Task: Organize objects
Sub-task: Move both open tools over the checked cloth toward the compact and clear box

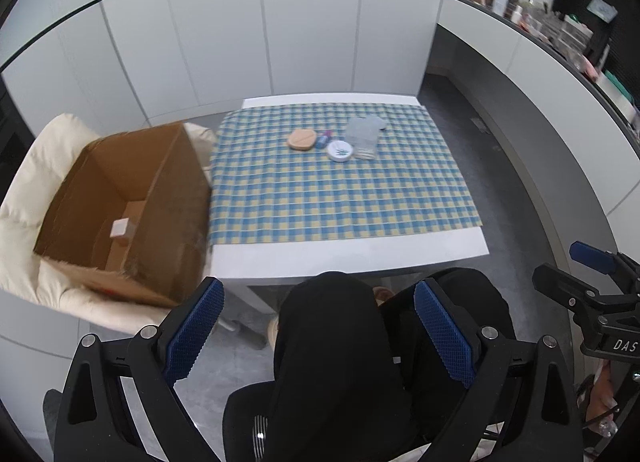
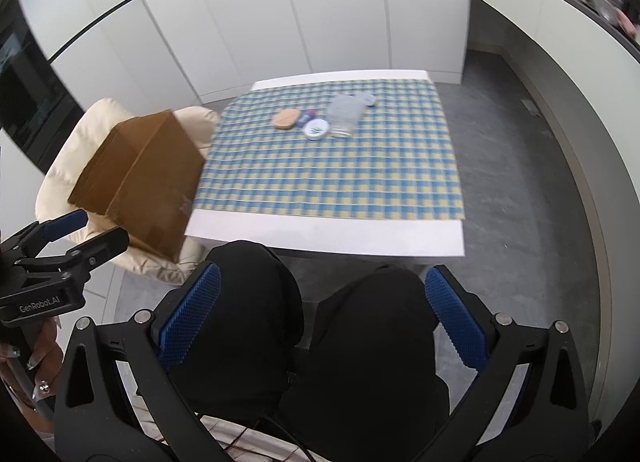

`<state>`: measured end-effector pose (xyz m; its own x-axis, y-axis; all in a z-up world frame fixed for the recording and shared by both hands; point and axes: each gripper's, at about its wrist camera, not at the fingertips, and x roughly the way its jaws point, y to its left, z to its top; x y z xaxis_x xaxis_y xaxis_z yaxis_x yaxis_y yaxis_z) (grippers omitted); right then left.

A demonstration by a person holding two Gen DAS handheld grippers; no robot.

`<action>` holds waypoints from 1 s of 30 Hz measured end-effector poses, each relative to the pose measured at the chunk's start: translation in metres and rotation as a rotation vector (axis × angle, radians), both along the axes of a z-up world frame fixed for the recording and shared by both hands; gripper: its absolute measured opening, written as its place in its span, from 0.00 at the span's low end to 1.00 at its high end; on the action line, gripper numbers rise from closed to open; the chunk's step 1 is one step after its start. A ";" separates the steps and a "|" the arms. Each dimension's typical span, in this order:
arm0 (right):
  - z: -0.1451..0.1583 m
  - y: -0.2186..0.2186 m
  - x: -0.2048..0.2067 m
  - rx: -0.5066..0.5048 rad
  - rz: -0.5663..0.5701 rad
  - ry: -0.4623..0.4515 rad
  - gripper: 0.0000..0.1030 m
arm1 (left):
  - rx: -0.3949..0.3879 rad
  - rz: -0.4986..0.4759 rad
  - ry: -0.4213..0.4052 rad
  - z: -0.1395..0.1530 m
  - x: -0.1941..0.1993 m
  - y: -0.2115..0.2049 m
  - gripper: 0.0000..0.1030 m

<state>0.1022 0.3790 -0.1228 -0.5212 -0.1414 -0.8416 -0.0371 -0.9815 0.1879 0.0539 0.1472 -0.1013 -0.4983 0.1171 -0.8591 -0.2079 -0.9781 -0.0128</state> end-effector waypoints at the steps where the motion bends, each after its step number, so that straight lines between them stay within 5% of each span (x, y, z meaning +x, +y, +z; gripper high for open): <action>1: -0.001 0.004 0.000 0.001 -0.010 -0.005 1.00 | -0.001 -0.007 -0.002 -0.001 -0.002 0.003 0.94; 30: -0.039 0.051 -0.061 0.010 -0.133 -0.035 1.00 | -0.003 -0.005 -0.051 -0.039 -0.075 0.026 0.94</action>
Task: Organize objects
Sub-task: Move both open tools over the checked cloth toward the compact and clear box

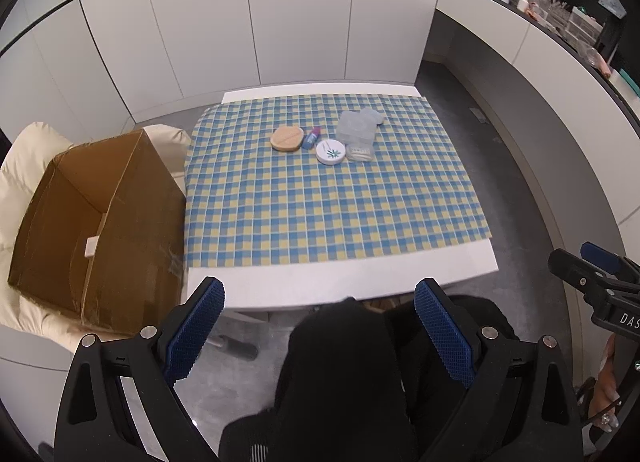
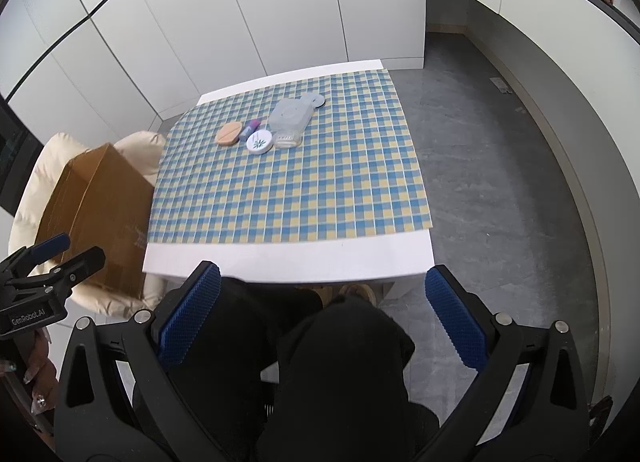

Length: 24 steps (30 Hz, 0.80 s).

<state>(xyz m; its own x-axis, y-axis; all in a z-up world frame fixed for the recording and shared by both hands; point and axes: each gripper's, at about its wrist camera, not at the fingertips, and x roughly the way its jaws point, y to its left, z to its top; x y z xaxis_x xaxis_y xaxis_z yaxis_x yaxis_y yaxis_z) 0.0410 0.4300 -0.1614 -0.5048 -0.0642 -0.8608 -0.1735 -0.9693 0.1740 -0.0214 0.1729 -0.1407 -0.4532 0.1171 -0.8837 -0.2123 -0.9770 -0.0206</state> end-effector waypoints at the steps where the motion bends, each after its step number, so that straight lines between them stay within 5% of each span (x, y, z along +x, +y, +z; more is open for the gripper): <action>1: -0.002 0.001 -0.004 0.003 -0.004 0.000 1.00 | -0.003 0.006 0.001 -0.002 -0.006 -0.001 0.94; 10: -0.032 -0.001 -0.065 0.034 -0.006 0.002 1.00 | -0.007 0.058 -0.014 -0.031 -0.068 -0.009 0.94; 24: -0.124 -0.024 -0.192 0.050 0.033 0.002 1.00 | 0.014 0.111 -0.069 -0.112 -0.166 -0.008 0.94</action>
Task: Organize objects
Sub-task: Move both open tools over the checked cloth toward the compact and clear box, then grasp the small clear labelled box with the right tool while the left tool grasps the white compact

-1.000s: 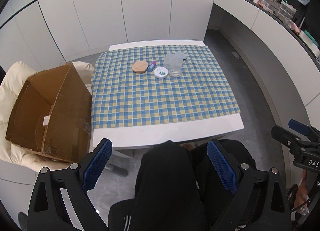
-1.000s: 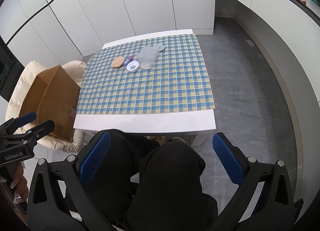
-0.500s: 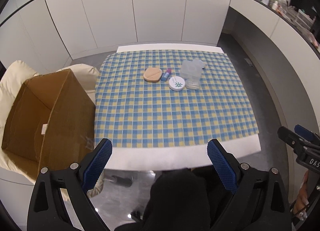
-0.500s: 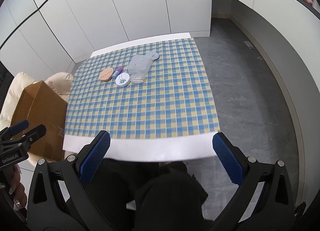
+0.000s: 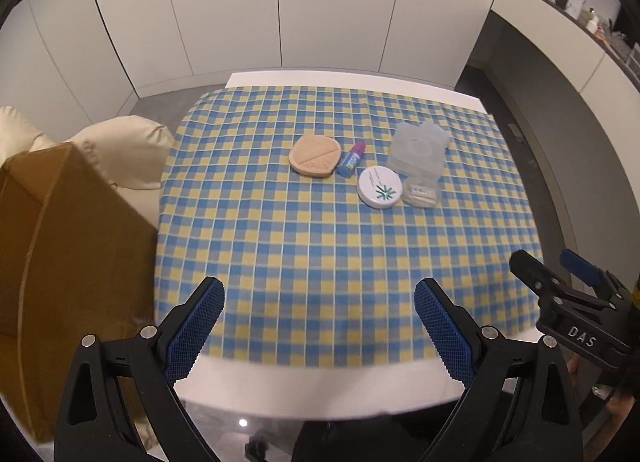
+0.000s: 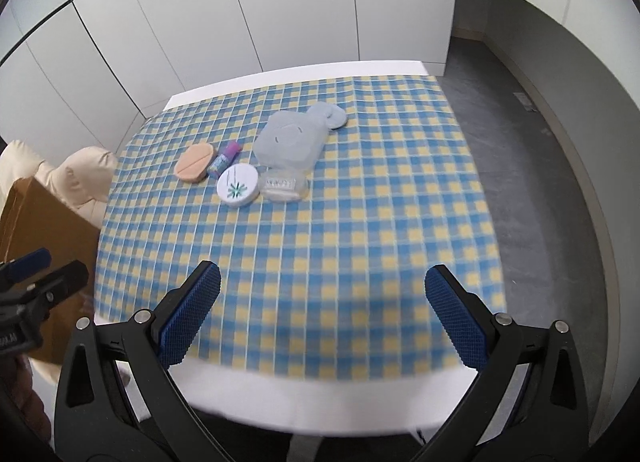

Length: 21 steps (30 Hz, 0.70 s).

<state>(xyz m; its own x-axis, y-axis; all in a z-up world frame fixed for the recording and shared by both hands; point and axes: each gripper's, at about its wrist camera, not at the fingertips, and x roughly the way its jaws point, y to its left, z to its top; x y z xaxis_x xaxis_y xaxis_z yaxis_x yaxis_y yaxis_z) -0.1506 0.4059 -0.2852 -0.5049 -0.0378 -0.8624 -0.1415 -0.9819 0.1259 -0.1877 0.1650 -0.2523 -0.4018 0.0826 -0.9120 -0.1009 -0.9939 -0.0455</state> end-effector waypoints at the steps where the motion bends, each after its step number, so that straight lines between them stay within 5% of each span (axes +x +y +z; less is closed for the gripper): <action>1: -0.004 0.000 -0.005 0.004 -0.002 0.002 1.00 | -0.001 0.000 -0.003 -0.005 -0.005 0.002 0.94; 21: -0.112 -0.030 -0.125 0.075 -0.043 -0.054 0.97 | 0.032 0.065 -0.065 -0.086 -0.091 0.007 0.93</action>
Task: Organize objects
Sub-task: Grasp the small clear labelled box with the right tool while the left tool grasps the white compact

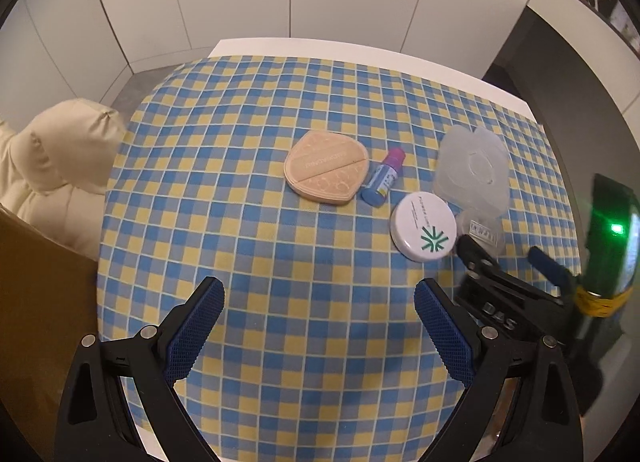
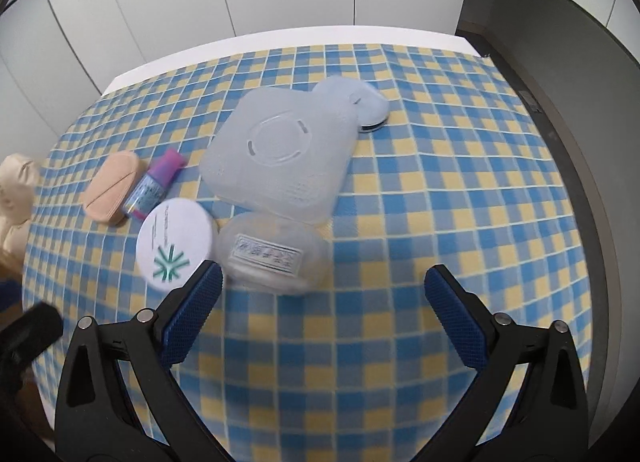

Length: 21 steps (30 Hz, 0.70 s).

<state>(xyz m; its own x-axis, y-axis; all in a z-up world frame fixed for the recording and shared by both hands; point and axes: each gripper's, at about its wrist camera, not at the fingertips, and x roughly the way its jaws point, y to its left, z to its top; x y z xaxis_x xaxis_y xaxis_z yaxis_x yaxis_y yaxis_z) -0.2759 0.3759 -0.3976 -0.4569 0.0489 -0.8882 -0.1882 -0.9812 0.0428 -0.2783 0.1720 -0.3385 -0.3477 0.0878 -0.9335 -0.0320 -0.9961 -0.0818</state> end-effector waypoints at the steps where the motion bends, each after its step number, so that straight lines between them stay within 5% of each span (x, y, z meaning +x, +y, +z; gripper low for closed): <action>1: -0.002 -0.002 -0.003 0.007 -0.008 0.003 0.97 | 0.003 0.003 0.000 -0.002 -0.001 -0.001 0.93; 5: -0.006 -0.007 -0.010 0.062 -0.035 0.031 0.93 | 0.008 0.003 -0.007 -0.008 -0.003 0.003 0.93; 6: -0.006 -0.009 -0.012 0.063 -0.030 0.043 0.84 | 0.009 -0.002 -0.010 -0.010 -0.003 0.006 0.93; 9: 0.003 -0.008 -0.008 0.082 0.025 0.080 0.37 | 0.007 -0.022 -0.019 -0.015 -0.004 0.015 0.94; 21: 0.012 0.049 0.010 -0.044 0.032 0.079 0.36 | 0.015 -0.087 -0.016 -0.041 -0.028 0.066 0.93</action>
<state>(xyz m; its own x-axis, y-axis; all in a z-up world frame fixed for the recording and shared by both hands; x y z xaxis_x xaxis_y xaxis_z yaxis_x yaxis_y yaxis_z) -0.2664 0.4253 -0.3858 -0.5266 -0.0049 -0.8501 -0.1508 -0.9836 0.0990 -0.3066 0.2377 -0.3795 -0.3227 0.1309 -0.9374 -0.1166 -0.9883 -0.0979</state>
